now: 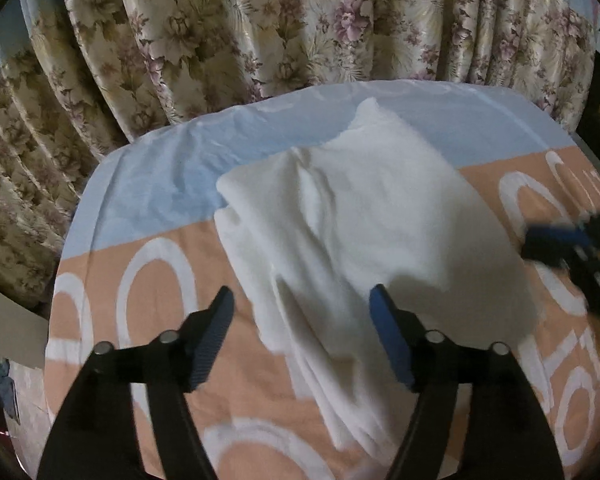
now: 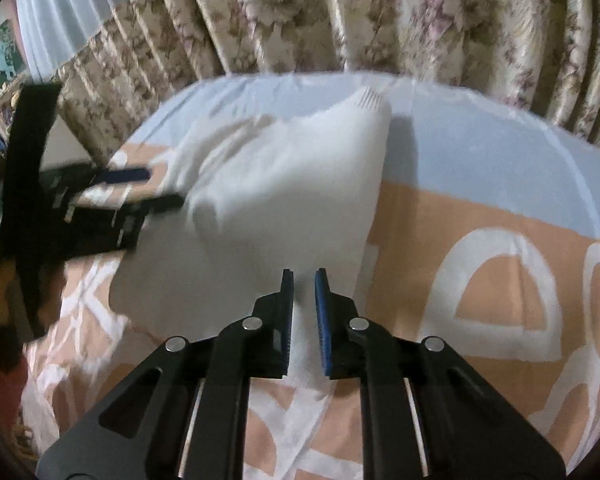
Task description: Fold small clothes
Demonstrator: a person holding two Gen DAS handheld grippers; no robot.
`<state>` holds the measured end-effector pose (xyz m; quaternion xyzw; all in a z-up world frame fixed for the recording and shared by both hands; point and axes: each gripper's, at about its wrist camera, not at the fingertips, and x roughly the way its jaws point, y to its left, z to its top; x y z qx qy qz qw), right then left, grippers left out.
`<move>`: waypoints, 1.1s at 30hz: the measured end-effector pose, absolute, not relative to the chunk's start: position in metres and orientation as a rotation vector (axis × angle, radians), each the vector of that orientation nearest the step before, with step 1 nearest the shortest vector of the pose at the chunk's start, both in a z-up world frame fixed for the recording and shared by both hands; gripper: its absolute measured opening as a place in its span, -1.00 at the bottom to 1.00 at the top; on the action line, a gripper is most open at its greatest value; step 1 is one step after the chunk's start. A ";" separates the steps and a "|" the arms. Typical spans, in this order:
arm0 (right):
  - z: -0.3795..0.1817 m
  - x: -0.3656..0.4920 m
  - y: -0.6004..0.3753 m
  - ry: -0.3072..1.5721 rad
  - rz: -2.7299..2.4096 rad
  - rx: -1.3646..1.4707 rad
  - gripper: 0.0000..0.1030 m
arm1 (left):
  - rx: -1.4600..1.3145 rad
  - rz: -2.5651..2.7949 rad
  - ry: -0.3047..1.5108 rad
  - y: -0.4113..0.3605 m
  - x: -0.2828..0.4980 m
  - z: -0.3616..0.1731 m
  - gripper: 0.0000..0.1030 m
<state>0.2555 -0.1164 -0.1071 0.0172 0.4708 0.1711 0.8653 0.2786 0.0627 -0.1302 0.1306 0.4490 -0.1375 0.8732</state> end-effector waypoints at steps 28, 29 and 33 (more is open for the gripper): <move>-0.098 0.280 -0.126 0.929 0.375 -0.011 0.17 | 0.155 -0.240 0.964 0.097 0.238 -0.136 0.83; -0.095 0.278 -0.131 0.915 0.364 0.007 0.34 | 0.137 -0.247 0.973 0.099 0.240 -0.136 0.83; -0.095 0.280 -0.143 0.896 0.318 0.082 0.70 | 0.039 -0.283 1.049 0.100 0.254 -0.151 0.83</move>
